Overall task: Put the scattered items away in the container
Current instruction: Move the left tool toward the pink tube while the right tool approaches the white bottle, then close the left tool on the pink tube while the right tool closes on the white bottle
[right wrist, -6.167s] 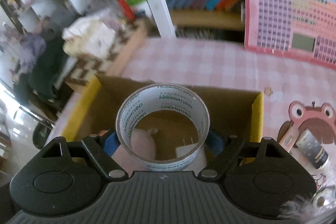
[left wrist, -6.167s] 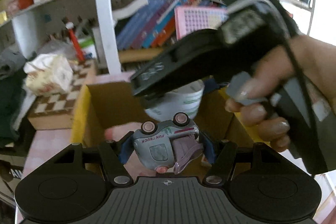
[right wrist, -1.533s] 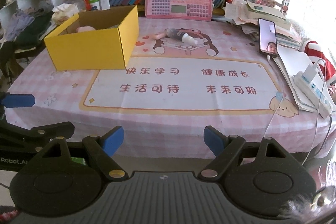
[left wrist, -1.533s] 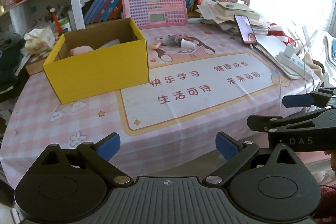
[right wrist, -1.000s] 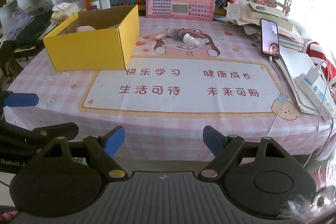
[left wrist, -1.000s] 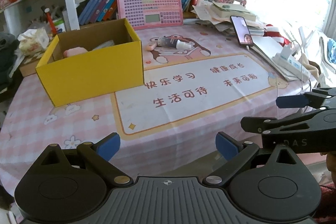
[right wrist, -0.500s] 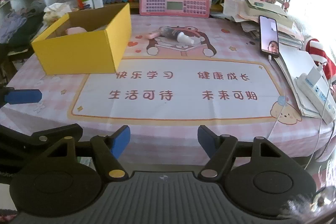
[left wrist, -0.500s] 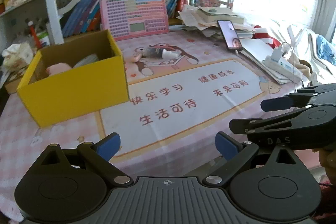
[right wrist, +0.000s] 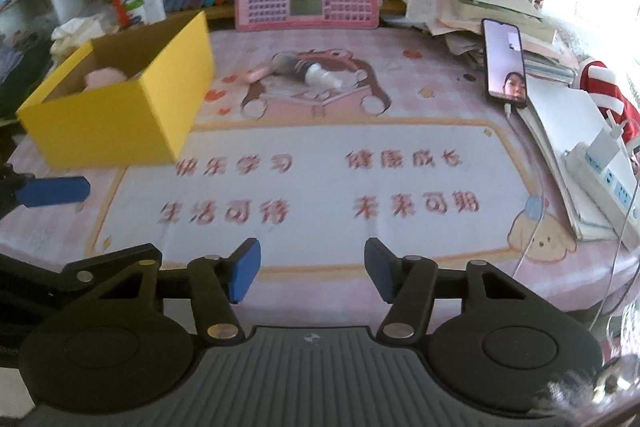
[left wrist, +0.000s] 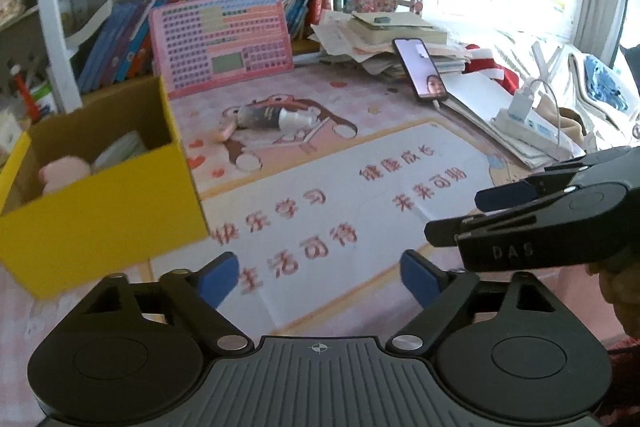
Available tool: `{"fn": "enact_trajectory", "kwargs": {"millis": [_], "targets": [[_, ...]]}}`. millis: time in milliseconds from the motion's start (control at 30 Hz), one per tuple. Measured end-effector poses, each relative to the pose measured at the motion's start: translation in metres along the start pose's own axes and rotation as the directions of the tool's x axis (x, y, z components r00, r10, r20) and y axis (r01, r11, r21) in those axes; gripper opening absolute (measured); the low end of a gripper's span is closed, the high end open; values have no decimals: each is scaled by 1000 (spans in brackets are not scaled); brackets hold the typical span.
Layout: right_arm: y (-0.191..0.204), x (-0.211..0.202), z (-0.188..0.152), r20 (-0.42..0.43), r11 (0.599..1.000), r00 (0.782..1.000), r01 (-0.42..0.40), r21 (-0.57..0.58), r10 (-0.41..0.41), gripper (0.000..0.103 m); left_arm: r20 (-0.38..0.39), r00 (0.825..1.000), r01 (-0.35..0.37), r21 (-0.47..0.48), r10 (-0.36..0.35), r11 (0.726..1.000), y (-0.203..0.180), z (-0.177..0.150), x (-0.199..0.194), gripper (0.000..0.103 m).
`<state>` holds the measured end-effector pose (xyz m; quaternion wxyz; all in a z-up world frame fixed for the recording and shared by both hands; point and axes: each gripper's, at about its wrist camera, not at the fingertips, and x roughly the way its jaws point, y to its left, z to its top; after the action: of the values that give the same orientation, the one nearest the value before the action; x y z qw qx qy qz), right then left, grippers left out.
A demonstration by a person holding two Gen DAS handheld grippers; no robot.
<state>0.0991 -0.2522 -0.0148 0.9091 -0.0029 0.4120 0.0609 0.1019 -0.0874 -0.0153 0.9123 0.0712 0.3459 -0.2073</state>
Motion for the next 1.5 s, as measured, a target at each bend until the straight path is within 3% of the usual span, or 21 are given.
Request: {"fn": "enact_trajectory", "kwargs": {"millis": [300, 600, 967, 1367, 1433, 1500], "targets": [[-24, 30, 31, -9, 999, 1000, -27, 17, 27, 57, -26, 1000, -17, 40, 18, 999, -13, 35, 40, 85], [-47, 68, 81, 12, 991, 993, -118, -63, 119, 57, -31, 992, -121, 70, 124, 990, -17, 74, 77, 80], [-32, 168, 163, -17, 929, 974, -223, -295, 228, 57, -85, 967, -232, 76, 238, 970, -6, 111, 137, 80], [-12, 269, 210, -143, 876, 942, -336, -347, 305, 56, -175, 930, -328, 0, 323, 945, 35, 136, 192, 78], [-9, 280, 212, -165, 872, 938, -344, -347, 304, 42, -184, 926, -336, -1, 330, 942, 39, 139, 198, 75], [-13, 284, 214, -173, 872, 937, -347, -346, 304, 36, -188, 923, -340, 1, 334, 940, 43, 144, 204, 72]]}}
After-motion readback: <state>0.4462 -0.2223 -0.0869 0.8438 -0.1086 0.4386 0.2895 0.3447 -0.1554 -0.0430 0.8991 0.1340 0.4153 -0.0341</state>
